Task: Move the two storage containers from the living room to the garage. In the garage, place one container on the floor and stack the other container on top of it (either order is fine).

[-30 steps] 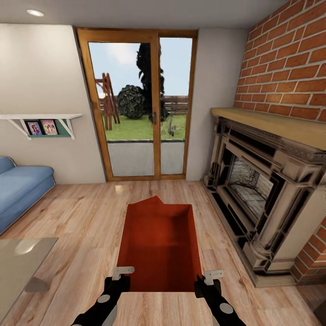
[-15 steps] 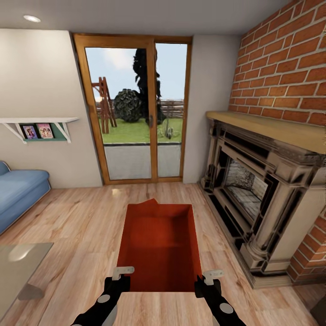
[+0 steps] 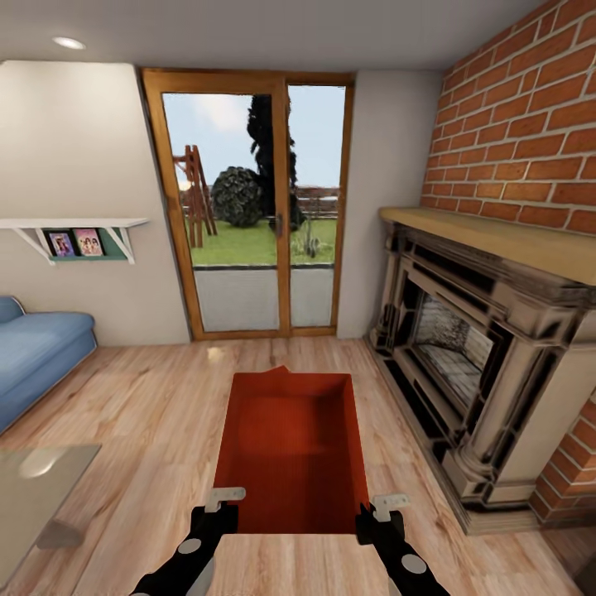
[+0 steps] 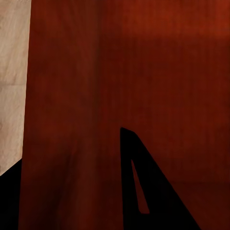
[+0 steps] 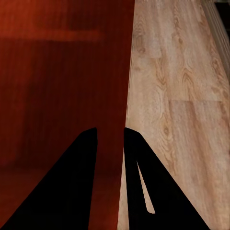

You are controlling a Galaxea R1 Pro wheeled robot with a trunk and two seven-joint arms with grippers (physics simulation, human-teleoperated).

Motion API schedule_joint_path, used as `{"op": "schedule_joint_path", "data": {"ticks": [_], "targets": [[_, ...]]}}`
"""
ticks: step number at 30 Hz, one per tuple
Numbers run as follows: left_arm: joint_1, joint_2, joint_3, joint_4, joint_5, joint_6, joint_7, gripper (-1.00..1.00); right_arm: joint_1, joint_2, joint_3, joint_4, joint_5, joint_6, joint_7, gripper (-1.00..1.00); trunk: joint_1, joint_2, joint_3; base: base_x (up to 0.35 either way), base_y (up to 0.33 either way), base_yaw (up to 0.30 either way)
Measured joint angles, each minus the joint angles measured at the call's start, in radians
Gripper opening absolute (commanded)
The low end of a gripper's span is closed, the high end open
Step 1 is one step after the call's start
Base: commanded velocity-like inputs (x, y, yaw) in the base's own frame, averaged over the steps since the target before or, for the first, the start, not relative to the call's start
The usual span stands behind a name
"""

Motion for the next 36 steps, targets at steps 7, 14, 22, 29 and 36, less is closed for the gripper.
{"op": "schedule_joint_path", "data": {"ticks": [7,14,22,29,36], "targets": [[0.0,0.0,0.0,0.0,0.0,0.0,0.0,-1.0,0.0,0.0,0.0,0.0,0.0,0.0,0.0,-1.0,0.0,0.0,0.0,0.0,0.0,0.277],[0.0,0.0,0.001,0.0,0.0,-0.001,0.0,-1.0,0.0,0.0,0.0,-0.001,0.001,0.0,0.0,-1.0,0.0,0.0,0.0,0.0,0.0,0.284],[0.0,0.0,-0.001,0.0,0.0,-0.002,0.001,-1.0,0.0,0.0,0.0,0.001,0.0,-0.003,0.0,-1.0,0.0,0.0,0.0,0.0,0.0,0.284],[0.0,0.0,-0.001,0.0,0.0,-0.002,0.001,-1.0,0.0,0.0,0.0,0.002,0.0,-0.004,0.0,-1.0,0.0,0.0,0.0,0.0,0.0,0.284],[0.0,-0.001,-0.001,0.0,0.0,-0.002,0.001,-1.0,0.0,0.0,0.0,0.002,0.0,-0.004,0.0,-1.0,0.0,0.0,0.0,0.0,0.0,0.284]]}}
